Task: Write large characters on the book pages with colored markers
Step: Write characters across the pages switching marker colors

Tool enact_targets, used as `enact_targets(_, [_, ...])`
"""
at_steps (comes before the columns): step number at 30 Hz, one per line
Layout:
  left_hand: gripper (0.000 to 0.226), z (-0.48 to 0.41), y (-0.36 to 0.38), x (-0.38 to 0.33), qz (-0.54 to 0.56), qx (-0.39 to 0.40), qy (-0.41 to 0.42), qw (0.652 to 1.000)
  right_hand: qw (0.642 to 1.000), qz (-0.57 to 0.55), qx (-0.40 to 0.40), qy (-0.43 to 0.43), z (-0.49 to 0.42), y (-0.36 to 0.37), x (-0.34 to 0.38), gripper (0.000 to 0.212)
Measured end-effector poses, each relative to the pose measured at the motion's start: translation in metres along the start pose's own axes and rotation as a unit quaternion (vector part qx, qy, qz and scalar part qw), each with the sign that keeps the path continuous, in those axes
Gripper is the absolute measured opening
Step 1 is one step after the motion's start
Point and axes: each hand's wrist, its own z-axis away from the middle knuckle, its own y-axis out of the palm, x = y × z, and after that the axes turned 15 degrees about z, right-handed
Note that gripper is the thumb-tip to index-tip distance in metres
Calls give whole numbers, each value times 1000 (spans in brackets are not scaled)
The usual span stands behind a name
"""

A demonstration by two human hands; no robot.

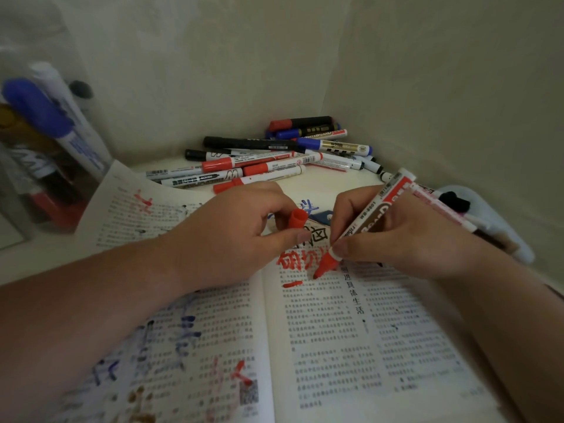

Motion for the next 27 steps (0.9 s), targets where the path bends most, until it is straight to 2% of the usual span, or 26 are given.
enact_targets(4, [16,0,0,1,-10,5,-4,1000,1000,10,13,21,1,3,4,10])
enact_targets(11, [18,0,1,1,-20,6,-9,1000,999,35,-29,27,0,3,5,10])
enact_targets(18, [21,1,1,3,-20,10,-8,1000,998,13,49,24,5,1,6,8])
enact_targets(24, [23,1,1,3,-18,8,-9,1000,998,44,-38,9,2,1,3,12])
enact_targets(27, [21,1,1,2,-20,15,-14,1000,997,65,-48,8,2,2,2,13])
